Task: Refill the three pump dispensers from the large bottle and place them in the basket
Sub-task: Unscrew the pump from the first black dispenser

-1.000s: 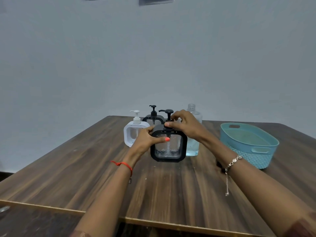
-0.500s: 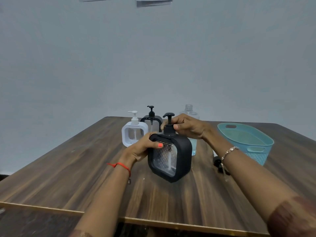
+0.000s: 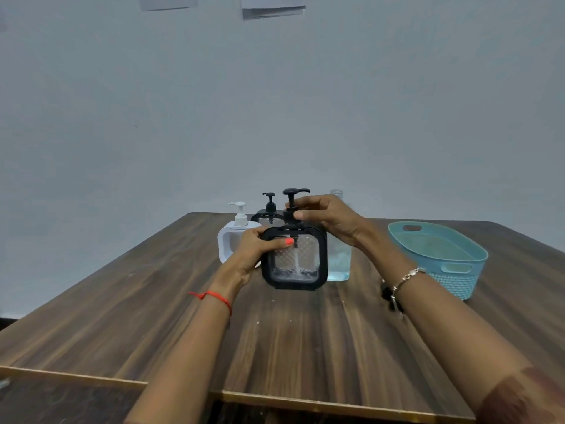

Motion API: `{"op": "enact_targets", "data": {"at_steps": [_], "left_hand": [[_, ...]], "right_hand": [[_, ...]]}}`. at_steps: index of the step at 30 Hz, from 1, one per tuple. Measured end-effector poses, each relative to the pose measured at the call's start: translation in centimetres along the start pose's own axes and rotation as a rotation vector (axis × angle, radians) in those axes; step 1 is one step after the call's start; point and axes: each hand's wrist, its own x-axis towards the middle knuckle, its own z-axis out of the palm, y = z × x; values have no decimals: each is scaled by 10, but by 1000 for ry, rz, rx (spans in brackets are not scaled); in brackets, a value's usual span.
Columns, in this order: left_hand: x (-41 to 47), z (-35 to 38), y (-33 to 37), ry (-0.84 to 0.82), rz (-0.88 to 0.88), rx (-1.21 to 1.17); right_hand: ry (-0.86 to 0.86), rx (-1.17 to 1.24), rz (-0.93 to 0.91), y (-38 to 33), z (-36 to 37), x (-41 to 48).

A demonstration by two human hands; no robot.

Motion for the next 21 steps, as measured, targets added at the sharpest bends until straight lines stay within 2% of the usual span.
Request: {"op": "enact_targets", "data": {"at_steps": [2,4,6,9,11,12,16,21], "left_hand": [[1,5,4,78,18,85],[0,8,7,121,32,132],[-1,9,8,132,33,127],[-1,8,8,123,13,128],[-1,8,8,123,9,146],[0,8,7,127,9,152],[2,7,3,141,-4,166],[1,7,-1,139,-22,118]], "right_hand": [[164,-287,17,-3,8,2],[246,-382,12,-4,13,4],[231,-283,11,-4,11,4],[73,64,63,-4,3,2],[25,171,80,-3,1,1],[42,138,80,-3,3,0],[232,-301,72,-7,11,-1],[161,-228,143,-17,0,-4]]}}
